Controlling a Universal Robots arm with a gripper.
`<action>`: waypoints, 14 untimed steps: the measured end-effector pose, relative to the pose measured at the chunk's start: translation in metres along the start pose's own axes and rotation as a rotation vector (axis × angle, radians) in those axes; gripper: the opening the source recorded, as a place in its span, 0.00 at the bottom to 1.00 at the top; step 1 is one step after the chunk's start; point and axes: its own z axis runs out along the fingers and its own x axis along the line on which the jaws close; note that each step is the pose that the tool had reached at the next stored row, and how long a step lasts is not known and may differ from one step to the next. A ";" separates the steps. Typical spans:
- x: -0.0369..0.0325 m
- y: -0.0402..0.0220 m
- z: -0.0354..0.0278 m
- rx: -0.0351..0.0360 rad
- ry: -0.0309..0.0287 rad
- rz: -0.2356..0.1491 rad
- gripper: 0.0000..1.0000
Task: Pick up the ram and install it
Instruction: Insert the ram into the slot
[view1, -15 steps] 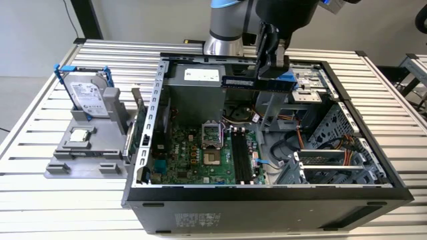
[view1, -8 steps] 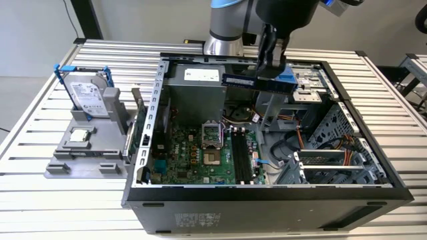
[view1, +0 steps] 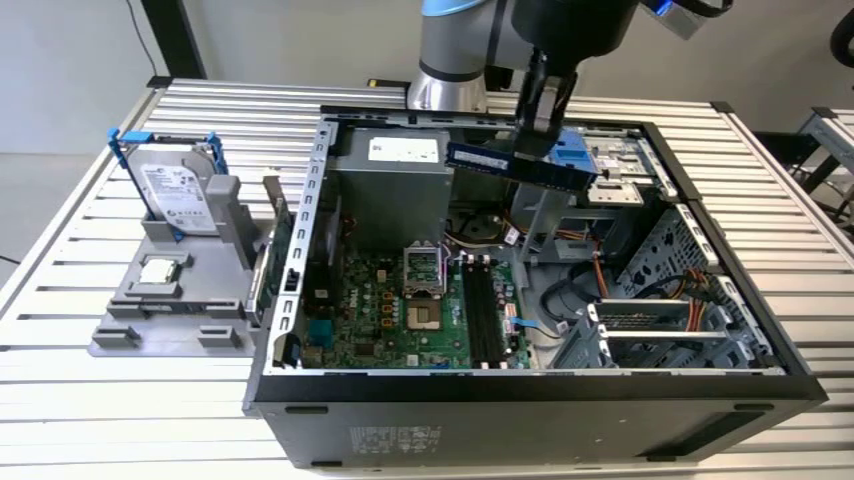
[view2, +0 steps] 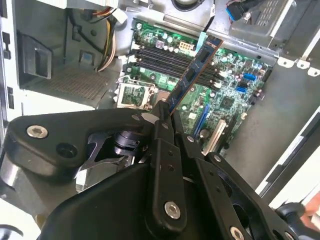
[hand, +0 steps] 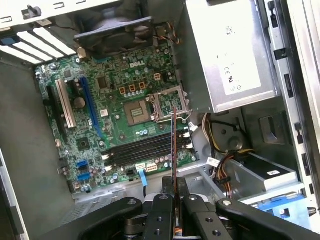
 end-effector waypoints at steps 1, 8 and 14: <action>0.0000 0.0000 0.0000 0.0005 -0.0002 0.013 0.00; 0.0000 0.0000 0.0000 0.0044 -0.0016 0.107 0.00; 0.0000 0.0000 0.0000 0.0080 -0.0029 0.196 0.00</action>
